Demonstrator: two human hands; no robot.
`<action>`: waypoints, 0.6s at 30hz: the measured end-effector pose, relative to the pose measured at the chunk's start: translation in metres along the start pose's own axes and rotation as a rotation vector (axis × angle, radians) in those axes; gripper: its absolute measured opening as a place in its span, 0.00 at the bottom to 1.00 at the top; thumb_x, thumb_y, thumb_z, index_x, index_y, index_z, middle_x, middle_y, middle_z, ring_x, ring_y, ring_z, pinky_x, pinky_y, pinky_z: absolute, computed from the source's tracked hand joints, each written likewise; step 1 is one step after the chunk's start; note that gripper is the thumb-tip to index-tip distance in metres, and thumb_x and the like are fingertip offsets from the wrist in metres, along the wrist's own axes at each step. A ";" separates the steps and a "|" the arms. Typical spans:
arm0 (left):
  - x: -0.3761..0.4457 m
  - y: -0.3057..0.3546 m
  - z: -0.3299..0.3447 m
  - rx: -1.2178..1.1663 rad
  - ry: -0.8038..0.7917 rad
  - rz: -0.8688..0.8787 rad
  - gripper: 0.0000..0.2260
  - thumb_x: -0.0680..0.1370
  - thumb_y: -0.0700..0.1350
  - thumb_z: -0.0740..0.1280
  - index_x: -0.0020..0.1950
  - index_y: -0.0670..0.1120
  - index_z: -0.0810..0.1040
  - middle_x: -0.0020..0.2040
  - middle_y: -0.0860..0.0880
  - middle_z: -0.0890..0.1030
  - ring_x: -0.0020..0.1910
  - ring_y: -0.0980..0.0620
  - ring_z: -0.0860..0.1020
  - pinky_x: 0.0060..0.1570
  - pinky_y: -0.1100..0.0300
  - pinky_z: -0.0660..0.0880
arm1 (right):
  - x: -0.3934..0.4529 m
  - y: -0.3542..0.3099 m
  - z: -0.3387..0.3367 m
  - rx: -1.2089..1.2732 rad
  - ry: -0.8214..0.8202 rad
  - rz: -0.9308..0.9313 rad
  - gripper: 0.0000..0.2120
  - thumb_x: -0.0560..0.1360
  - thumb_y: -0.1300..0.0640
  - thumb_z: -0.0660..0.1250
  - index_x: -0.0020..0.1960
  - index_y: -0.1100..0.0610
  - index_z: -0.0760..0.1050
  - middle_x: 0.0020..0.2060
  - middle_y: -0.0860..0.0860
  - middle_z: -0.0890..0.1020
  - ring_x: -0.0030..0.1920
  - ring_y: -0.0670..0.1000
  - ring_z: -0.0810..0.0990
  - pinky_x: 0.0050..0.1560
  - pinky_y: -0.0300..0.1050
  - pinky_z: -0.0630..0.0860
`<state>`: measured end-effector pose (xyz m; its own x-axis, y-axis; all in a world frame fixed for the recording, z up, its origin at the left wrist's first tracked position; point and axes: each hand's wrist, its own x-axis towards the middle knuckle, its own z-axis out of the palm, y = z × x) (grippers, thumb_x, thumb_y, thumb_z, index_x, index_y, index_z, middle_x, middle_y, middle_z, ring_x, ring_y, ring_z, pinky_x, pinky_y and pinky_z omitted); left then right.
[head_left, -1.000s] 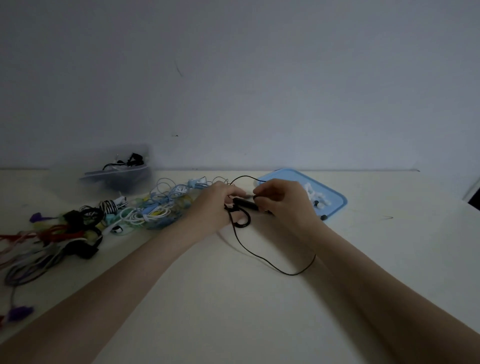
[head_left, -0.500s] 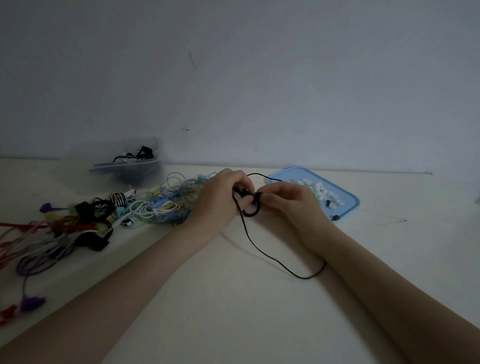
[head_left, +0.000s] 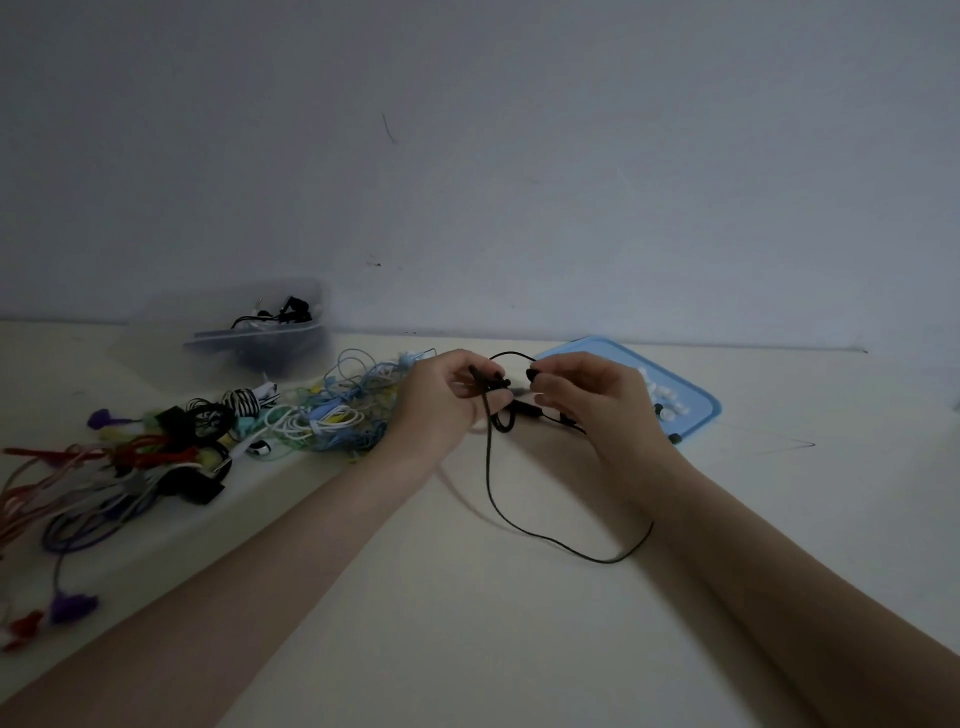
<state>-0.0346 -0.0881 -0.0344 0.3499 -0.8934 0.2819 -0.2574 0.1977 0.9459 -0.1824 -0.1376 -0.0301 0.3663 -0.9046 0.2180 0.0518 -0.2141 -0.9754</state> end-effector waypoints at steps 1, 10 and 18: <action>0.000 0.000 -0.001 0.011 0.005 0.009 0.12 0.68 0.32 0.73 0.38 0.48 0.78 0.37 0.53 0.79 0.33 0.63 0.78 0.42 0.67 0.75 | 0.000 0.000 -0.001 0.031 -0.017 0.016 0.06 0.72 0.67 0.68 0.43 0.57 0.80 0.39 0.52 0.83 0.39 0.47 0.81 0.47 0.38 0.78; -0.003 0.002 0.002 0.170 -0.020 0.132 0.11 0.69 0.32 0.73 0.42 0.46 0.77 0.35 0.54 0.78 0.31 0.66 0.77 0.36 0.73 0.74 | -0.002 0.001 0.002 0.119 -0.125 0.016 0.08 0.73 0.71 0.65 0.43 0.60 0.80 0.36 0.50 0.84 0.38 0.47 0.82 0.45 0.36 0.78; -0.003 0.003 0.004 0.190 -0.002 0.153 0.12 0.69 0.31 0.72 0.43 0.46 0.77 0.35 0.56 0.78 0.31 0.67 0.77 0.36 0.74 0.73 | -0.002 -0.001 0.000 0.147 -0.147 0.031 0.08 0.73 0.71 0.65 0.44 0.61 0.81 0.36 0.51 0.85 0.39 0.47 0.83 0.44 0.36 0.78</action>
<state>-0.0397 -0.0865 -0.0330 0.2920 -0.8597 0.4191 -0.4725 0.2513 0.8447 -0.1835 -0.1359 -0.0297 0.5011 -0.8439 0.1914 0.1694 -0.1212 -0.9781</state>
